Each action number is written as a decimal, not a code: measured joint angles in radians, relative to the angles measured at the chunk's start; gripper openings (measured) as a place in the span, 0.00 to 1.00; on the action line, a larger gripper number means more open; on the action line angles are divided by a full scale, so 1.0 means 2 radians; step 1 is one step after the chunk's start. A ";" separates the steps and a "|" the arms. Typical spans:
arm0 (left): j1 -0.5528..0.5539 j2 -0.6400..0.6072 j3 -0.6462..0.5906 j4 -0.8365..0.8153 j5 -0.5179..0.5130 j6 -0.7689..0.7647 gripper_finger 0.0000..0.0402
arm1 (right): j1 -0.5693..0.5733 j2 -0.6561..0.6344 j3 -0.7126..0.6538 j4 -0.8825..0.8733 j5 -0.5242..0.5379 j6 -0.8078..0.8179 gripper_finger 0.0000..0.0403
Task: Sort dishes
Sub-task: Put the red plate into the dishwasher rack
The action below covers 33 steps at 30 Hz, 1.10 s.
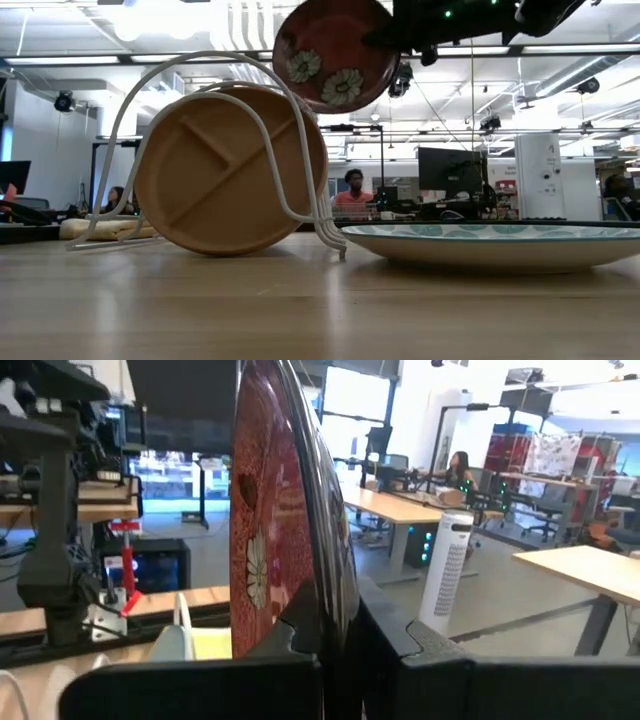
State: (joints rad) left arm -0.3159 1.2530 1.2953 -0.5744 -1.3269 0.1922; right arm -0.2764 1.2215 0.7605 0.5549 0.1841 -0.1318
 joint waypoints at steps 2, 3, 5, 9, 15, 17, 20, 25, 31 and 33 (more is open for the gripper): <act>0.005 0.000 0.000 -0.015 0.000 -0.014 0.53 | 0.000 0.008 0.000 0.001 0.000 0.000 0.03; 0.007 0.000 0.000 -0.020 0.000 -0.020 0.53 | 0.000 0.012 0.000 0.000 0.000 -0.001 0.03; 0.012 0.000 0.000 -0.031 0.000 -0.031 0.53 | 0.000 0.020 0.000 0.001 -0.001 -0.002 0.03; 0.020 0.000 -0.001 -0.046 0.001 -0.045 0.53 | 0.000 0.035 0.000 0.005 -0.002 -0.002 0.03; 0.031 0.000 -0.001 -0.052 0.001 -0.050 0.53 | 0.000 0.056 0.000 0.008 -0.003 -0.004 0.03; 0.033 0.000 -0.001 -0.053 0.001 -0.049 0.53 | 0.000 0.065 0.000 0.009 -0.004 -0.004 0.03; 0.038 0.000 -0.001 -0.059 0.001 -0.052 0.53 | 0.000 0.081 0.000 0.013 -0.005 -0.005 0.03; 0.043 0.000 -0.001 -0.063 0.001 -0.054 0.53 | 0.000 0.105 0.000 0.027 -0.015 -0.011 0.03; 0.049 0.000 -0.001 -0.066 0.001 -0.055 0.53 | 0.000 0.129 0.001 0.042 -0.016 -0.014 0.03; 0.051 0.000 -0.001 -0.068 0.001 -0.060 0.53 | 0.000 0.137 0.001 0.047 -0.019 -0.017 0.03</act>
State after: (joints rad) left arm -0.2140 1.2526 1.2938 -0.7108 -1.3247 0.0718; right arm -0.2756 1.4948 0.7620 0.6489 0.1469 -0.1655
